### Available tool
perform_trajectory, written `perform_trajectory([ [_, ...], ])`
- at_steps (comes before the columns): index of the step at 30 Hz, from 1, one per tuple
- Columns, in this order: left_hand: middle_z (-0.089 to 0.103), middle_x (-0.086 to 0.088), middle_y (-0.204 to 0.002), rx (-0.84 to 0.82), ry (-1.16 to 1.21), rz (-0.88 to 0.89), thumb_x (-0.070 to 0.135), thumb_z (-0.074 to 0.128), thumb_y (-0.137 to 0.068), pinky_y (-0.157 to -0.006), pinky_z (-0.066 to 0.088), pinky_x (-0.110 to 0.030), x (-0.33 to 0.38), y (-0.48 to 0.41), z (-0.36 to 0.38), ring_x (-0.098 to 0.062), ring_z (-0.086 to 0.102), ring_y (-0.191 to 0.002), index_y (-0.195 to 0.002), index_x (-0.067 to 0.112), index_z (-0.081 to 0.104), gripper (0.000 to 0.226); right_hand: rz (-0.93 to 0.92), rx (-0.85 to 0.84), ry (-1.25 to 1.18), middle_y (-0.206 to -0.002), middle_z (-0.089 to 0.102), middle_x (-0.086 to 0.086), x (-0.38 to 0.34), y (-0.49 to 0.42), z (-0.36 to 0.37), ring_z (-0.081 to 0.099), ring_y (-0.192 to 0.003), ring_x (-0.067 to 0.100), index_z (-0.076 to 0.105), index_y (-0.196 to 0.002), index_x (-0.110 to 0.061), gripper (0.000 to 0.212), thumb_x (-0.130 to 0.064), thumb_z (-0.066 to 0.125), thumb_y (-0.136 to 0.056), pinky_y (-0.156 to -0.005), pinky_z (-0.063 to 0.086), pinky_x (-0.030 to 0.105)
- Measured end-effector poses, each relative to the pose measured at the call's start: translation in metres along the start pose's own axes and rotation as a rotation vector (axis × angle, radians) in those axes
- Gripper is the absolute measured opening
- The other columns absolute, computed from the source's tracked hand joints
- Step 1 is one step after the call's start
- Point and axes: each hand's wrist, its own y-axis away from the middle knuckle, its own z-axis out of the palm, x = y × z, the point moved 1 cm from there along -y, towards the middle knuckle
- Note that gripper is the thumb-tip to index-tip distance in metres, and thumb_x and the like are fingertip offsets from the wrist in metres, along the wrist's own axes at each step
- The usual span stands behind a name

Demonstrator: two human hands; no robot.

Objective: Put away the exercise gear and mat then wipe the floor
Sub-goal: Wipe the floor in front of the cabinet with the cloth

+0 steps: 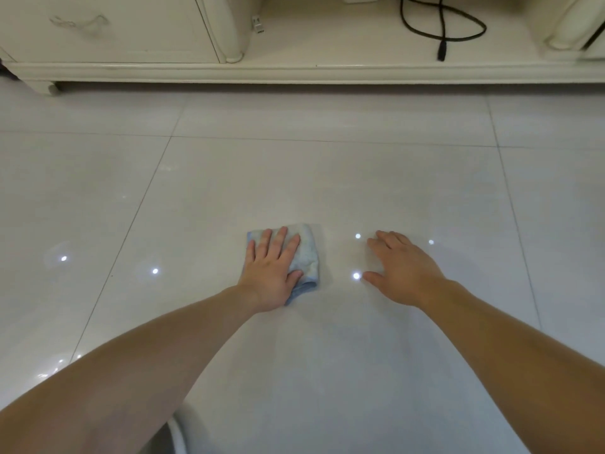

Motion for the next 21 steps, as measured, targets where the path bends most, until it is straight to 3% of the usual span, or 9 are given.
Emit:
perform_trajectory([
  [11, -0.008, 0.001, -0.165, 0.012, 0.026, 0.101, 0.051, 0.037, -0.100, -0.121, -0.007, -0.047, 0.022, -0.001, 0.002, -0.026, -0.010, -0.151, -0.158, 0.028, 0.000, 0.072, 0.041, 0.014, -0.007, -0.159, 0.016, -0.001, 0.013, 0.009, -0.002, 0.011, -0.146, 0.018, 0.024, -0.151, -0.019, 0.070, -0.051, 0.048, -0.094, -0.115, 0.021, 0.032],
  [17, 0.025, -0.007, -0.161, 0.123, 0.088, 0.209, 0.045, 0.054, -0.096, -0.121, 0.016, -0.041, 0.013, -0.001, -0.002, -0.030, 0.025, -0.146, -0.154, 0.017, 0.027, 0.070, 0.050, 0.031, -0.013, -0.157, 0.019, -0.001, 0.006, 0.005, -0.006, 0.014, -0.145, 0.018, 0.026, -0.150, -0.019, 0.069, -0.050, 0.049, -0.094, -0.114, 0.024, 0.032],
  [21, 0.040, -0.007, -0.152, 0.113, 0.088, 0.260, 0.036, 0.060, -0.094, -0.111, 0.032, -0.039, 0.012, -0.006, -0.015, -0.030, 0.041, -0.135, -0.149, 0.016, 0.038, 0.062, 0.065, 0.037, 0.001, -0.157, 0.020, 0.001, 0.003, 0.003, -0.010, 0.015, -0.145, 0.019, 0.027, -0.150, -0.018, 0.068, -0.050, 0.049, -0.094, -0.114, 0.024, 0.032],
])
